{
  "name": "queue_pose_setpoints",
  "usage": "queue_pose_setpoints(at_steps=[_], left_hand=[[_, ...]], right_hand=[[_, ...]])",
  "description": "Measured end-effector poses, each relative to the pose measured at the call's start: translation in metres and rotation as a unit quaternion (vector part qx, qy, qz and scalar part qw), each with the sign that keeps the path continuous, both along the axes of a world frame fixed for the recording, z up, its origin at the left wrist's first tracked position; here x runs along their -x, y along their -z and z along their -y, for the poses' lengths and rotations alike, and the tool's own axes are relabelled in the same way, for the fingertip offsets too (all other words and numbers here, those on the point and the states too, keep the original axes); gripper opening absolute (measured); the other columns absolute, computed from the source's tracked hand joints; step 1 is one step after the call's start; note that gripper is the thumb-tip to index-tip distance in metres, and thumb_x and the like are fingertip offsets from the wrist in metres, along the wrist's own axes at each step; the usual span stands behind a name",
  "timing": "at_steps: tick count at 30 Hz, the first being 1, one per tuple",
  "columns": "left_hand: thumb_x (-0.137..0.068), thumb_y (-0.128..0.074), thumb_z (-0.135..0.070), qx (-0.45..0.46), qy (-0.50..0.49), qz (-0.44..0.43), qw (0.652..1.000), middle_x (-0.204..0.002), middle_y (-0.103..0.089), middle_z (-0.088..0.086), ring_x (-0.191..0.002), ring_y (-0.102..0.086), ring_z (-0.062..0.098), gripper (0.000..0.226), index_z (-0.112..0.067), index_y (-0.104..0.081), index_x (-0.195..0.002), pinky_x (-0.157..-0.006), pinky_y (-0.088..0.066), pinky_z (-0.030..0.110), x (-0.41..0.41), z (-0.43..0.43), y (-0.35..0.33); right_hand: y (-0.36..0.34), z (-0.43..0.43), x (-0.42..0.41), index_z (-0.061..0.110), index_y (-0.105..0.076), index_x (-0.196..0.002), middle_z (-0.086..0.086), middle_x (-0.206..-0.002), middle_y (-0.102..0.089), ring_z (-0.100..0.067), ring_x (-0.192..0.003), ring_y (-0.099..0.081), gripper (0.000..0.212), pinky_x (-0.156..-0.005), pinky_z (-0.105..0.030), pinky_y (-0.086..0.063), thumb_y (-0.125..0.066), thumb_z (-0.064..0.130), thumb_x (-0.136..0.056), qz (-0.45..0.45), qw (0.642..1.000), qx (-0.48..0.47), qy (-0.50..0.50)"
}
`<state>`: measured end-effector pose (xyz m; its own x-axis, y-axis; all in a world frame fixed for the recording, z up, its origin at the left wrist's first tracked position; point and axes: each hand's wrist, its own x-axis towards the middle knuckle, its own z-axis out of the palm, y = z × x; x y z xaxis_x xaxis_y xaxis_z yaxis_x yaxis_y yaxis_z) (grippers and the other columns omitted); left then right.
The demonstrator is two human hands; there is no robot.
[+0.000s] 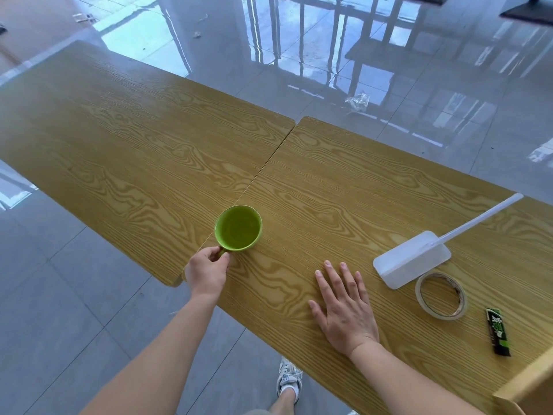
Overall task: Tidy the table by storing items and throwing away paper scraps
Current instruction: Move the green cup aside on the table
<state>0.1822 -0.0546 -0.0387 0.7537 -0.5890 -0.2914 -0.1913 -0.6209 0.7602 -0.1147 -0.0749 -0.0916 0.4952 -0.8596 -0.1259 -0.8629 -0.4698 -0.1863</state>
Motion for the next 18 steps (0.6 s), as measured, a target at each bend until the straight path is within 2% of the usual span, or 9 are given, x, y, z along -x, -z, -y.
queue_pose_setpoints(at_steps=[7, 10, 13, 16, 18], left_hand=[[-0.082, -0.078, -0.024, 0.012, -0.015, 0.006, 1.0, -0.078, -0.074, -0.001, -0.079, -0.072, 0.021, 0.022, -0.014, -0.073, -0.101, -0.081, -0.059, 0.045, 0.0043, -0.0009, -0.0006], [-0.082, -0.078, -0.023, 0.019, -0.023, 0.012, 0.999, -0.072, -0.073, -0.002, -0.073, -0.072, 0.02, 0.01, -0.021, -0.071, -0.089, -0.078, -0.06, 0.046, 0.0053, 0.0018, -0.0016], [-0.083, -0.077, -0.022, 0.025, -0.027, 0.02, 0.999, -0.068, -0.072, -0.003, -0.069, -0.071, 0.02, 0.023, -0.036, -0.061, -0.074, -0.076, -0.06, 0.046, 0.006, 0.0033, -0.0025], [-0.083, -0.077, -0.022, 0.022, -0.025, 0.025, 0.999, -0.071, -0.072, -0.002, -0.072, -0.071, 0.021, 0.019, -0.032, -0.063, -0.077, -0.077, -0.06, 0.045, 0.0037, 0.0028, -0.0001], [-0.083, -0.078, -0.023, 0.02, -0.026, 0.02, 0.999, -0.077, -0.073, 0.001, -0.077, -0.071, 0.022, 0.009, -0.021, -0.069, -0.085, -0.08, -0.059, 0.045, 0.0015, 0.0017, 0.0019]], right_hand=[[-0.0007, -0.0004, 0.0, 0.025, -0.027, -0.152, 0.001, -0.163, -0.015, -0.026, -0.151, -0.005, 0.066, -0.119, -0.05, -0.007, -0.031, 0.061, -0.095, 0.0, 1.0, 0.0, -0.001], [0.0, -0.0004, -0.0001, 0.026, -0.027, -0.152, 0.002, -0.163, -0.013, -0.025, -0.151, -0.004, 0.067, -0.119, -0.05, -0.008, -0.031, 0.061, -0.095, -0.002, 1.0, 0.0, -0.001], [-0.0002, 0.0, -0.0003, 0.025, -0.027, -0.152, 0.002, -0.163, -0.013, -0.025, -0.151, -0.004, 0.067, -0.118, -0.05, -0.008, -0.031, 0.061, -0.095, -0.003, 1.0, 0.001, 0.0], [-0.001, -0.0003, -0.0007, 0.025, -0.027, -0.152, 0.002, -0.163, -0.014, -0.025, -0.151, -0.004, 0.067, -0.118, -0.05, -0.008, -0.031, 0.061, -0.095, -0.004, 1.0, 0.004, -0.002], [-0.0013, -0.0005, -0.0008, 0.025, -0.027, -0.152, 0.002, -0.163, -0.014, -0.025, -0.151, -0.005, 0.067, -0.118, -0.05, -0.008, -0.031, 0.06, -0.095, -0.001, 1.0, 0.004, 0.0]])
